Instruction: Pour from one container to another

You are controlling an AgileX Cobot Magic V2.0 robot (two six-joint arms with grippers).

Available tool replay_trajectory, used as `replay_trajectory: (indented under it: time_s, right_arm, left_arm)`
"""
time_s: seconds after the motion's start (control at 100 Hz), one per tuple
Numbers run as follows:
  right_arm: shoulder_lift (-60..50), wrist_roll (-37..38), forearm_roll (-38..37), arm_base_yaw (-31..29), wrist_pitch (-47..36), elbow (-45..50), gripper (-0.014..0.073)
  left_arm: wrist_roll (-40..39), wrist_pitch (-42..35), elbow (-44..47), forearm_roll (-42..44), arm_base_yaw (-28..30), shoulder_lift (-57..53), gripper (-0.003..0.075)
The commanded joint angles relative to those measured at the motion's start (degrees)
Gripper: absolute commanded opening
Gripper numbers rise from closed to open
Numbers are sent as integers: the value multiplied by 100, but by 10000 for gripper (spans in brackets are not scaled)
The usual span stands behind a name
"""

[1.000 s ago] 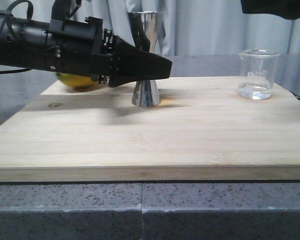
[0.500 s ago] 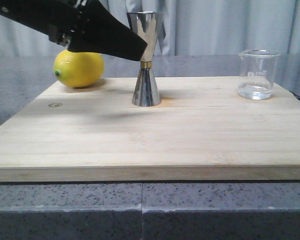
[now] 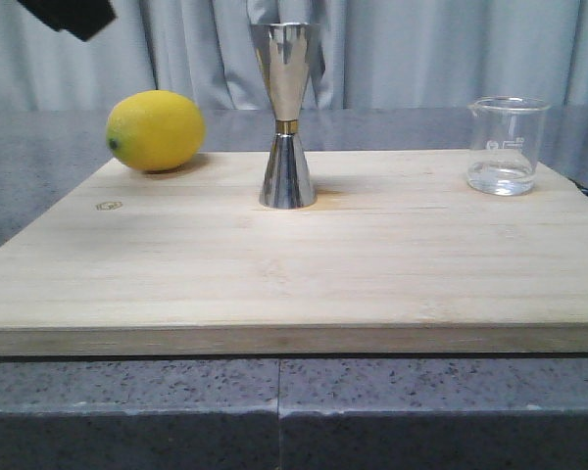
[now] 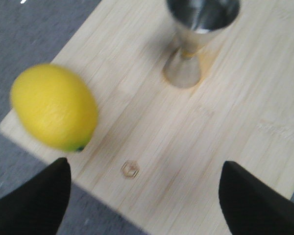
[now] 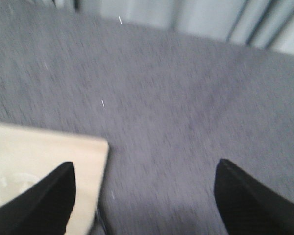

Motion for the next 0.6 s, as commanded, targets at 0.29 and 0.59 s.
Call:
replay_trajectory:
  time_s: [0.29,0.59]
  right_arm:
    - [-289,-2428,2263,-929,1890,-614,541]
    - [-1127,-2841,3316,-1655,1168,-209,541]
  left_arm:
    - [-2433,354,-227,1246,1047,-885,566]
    - [-2443,-738,1047,683,2282,-1830,554]
